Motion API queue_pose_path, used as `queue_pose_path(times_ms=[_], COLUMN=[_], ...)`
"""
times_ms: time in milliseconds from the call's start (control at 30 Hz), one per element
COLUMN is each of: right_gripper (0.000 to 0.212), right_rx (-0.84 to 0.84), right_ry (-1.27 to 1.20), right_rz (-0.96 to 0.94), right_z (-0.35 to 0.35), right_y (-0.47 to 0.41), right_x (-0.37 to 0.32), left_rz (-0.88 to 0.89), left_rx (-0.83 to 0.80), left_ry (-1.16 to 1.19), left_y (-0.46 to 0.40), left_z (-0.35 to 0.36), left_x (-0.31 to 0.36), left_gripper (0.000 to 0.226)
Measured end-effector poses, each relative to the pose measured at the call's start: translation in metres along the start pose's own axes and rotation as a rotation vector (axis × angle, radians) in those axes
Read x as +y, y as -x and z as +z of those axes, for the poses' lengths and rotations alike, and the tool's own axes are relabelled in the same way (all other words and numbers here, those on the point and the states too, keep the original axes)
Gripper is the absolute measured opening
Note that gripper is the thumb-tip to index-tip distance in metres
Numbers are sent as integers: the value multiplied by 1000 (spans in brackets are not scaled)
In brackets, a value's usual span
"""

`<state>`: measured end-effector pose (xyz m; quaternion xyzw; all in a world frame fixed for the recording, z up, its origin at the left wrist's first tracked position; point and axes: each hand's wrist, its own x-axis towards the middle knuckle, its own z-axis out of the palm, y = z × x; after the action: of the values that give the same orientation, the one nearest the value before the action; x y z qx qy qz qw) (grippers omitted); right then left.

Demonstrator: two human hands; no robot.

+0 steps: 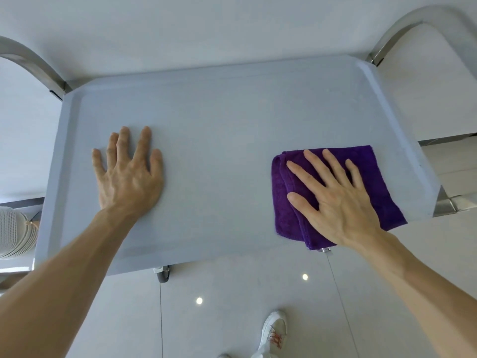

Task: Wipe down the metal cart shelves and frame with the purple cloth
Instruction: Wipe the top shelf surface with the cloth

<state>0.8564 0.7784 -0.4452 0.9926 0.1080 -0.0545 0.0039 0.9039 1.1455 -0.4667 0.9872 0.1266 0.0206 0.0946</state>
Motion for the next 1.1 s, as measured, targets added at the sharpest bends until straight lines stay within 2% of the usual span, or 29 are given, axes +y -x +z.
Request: queue_pose_path(times_ms=[167, 267, 367, 467, 567, 700, 900, 1033, 1100], right_gripper=[61, 61, 61, 60, 60, 59, 62, 64, 64], right_rx=[27, 34, 45, 59, 80, 91, 95, 101, 108], right_ry=[5, -2, -10, -14, -24, -49, -75, -88, -99], right_rz=[-3, 0, -7, -13, -14, -6, 121, 153, 108], right_z=[2, 3, 4, 6, 8, 9, 0, 0, 6], right_y=[-1, -3, -3, -4, -3, -19, -66, -47, -19], right_x=[0, 2, 3, 4, 6, 17, 30, 11, -7], left_rz=[24, 251, 453, 427, 364, 415, 400, 370, 356], left_rx=[-34, -41, -70, -93, -108, -43, -16, -28, -42], left_ry=[22, 139, 206, 241, 287, 120, 58, 41, 41], left_y=[2, 10, 24, 26, 24, 29, 26, 26, 24], left_z=[-19, -27, -22, -8, 10, 30, 34, 34, 34], left_x=[23, 73, 137, 175, 176, 167, 171, 172, 172], left_gripper=[54, 63, 62, 57, 51, 51, 54, 55, 56])
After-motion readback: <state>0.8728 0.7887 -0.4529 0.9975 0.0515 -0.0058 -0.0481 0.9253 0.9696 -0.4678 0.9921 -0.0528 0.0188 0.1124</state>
